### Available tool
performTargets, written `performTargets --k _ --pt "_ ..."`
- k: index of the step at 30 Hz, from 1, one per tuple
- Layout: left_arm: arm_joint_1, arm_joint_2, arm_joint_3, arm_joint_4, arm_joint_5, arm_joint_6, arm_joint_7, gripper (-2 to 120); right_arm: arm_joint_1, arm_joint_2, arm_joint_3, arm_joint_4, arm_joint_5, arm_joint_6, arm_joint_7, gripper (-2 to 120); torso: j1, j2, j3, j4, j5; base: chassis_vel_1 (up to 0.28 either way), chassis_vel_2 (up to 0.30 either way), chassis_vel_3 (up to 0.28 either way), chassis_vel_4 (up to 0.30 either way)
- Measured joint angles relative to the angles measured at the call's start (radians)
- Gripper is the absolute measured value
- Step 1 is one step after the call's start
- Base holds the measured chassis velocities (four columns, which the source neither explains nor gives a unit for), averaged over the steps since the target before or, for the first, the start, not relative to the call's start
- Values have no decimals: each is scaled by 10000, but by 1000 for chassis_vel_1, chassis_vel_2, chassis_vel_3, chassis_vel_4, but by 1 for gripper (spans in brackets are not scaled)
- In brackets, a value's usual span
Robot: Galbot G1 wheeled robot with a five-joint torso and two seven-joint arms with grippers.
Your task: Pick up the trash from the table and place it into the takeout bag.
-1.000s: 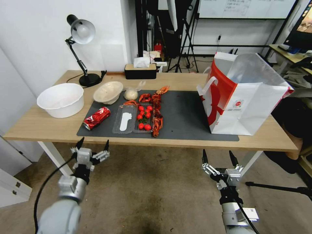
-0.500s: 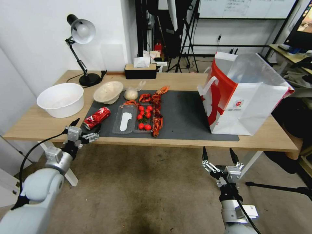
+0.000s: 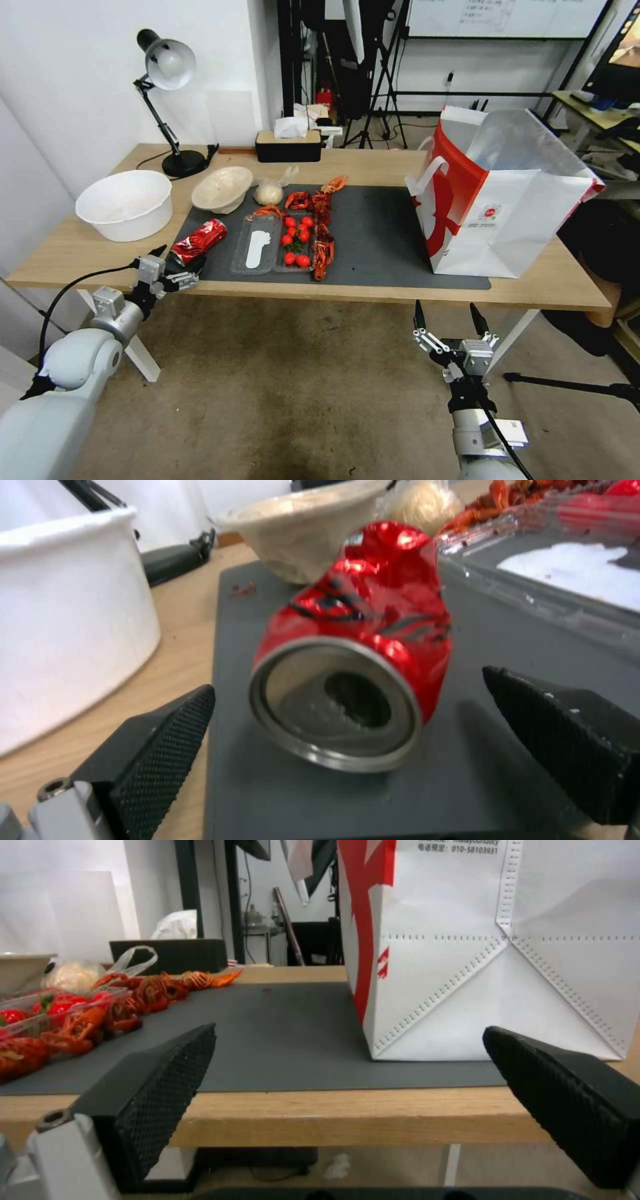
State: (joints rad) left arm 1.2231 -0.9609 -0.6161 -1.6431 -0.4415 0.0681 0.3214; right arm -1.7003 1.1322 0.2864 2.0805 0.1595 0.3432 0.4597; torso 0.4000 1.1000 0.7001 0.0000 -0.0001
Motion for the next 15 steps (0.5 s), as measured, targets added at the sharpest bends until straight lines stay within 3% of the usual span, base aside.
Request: performTargets --k 8,15 --pt "-40 -2 45 64 -18 4 16 97 -3 -18 0 -56 0 16 31 100 -1 0 0 0 1 0 0 0 0" --pt "-73 -10 61 44 -16 -27 12 73 23 -25 -2 -100 0 24 37 100 0 0 0 0 1 0 0 0 0"
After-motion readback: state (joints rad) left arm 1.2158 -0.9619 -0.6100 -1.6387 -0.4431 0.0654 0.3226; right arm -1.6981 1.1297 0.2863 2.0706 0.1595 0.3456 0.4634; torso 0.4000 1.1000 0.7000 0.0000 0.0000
